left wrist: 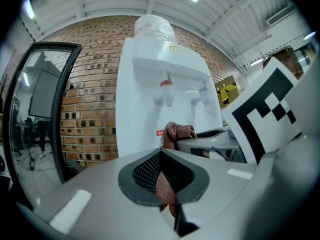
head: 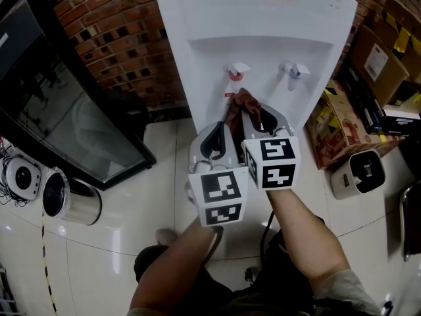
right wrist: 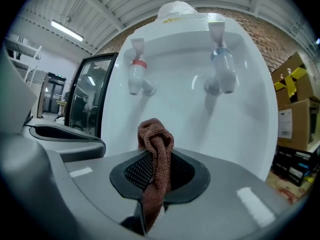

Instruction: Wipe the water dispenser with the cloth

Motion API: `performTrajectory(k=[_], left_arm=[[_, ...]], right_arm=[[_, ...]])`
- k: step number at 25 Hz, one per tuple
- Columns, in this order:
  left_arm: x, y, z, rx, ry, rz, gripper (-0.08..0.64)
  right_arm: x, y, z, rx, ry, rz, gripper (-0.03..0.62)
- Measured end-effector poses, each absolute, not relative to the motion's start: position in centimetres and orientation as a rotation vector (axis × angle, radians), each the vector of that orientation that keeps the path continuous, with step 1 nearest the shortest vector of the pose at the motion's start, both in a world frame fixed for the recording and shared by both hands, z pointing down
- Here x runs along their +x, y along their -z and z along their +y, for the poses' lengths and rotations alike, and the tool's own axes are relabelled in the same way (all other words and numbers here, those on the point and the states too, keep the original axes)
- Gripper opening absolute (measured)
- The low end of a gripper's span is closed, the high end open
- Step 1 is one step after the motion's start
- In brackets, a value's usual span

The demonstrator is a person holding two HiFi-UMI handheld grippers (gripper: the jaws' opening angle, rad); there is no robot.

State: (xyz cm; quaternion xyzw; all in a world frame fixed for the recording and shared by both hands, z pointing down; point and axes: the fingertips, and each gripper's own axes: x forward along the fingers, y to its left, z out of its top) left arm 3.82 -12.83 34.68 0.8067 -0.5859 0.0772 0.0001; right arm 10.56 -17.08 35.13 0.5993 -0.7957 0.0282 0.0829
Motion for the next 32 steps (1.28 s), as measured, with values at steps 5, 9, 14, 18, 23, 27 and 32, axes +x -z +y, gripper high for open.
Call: performTrajectory(k=[5,9,14,18,23,27,32], left_arm=[[5.7,-34.9,-13.1,2.547,-0.228,-1.802,0.000],[7.2,-34.9,-13.2,2.570,-0.218,-1.766,0.000],[9.4,-35.3,-13.2,2.599,-0.219,-1.714,0.000],[11.3,-35.4,-13.1,2.625,-0.209,-1.672,0.000],[13.3,-35.4,-12.9,2.664,-0.204,-1.624,0.000],[14.8,-35.3,-12.9,2.681,-0.185,-1.582,0.000],[17.6,-35.2,-12.3,2.706,-0.148,-1.495,0.000]], right_arm=[[13.8,-35.1,-17.2,1.853,-0.098,-2.310,0.071],[16.6,-35.3,-17.1,1.902,-0.097,-2.236,0.071],[19.6,-35.2,-16.7,1.955,-0.103,-2.159,0.071],[21.4,-34.8,-16.0,1.987,-0.091,-2.116,0.071],[23.2,-34.3,-14.8,1.994,-0.064,-2.087,0.071],[25.0,-34.2,-13.8,2.016,-0.054,-2.047,0.071],[27.5,-34.6,-13.3,2.049,-0.063,-1.985,0.071]])
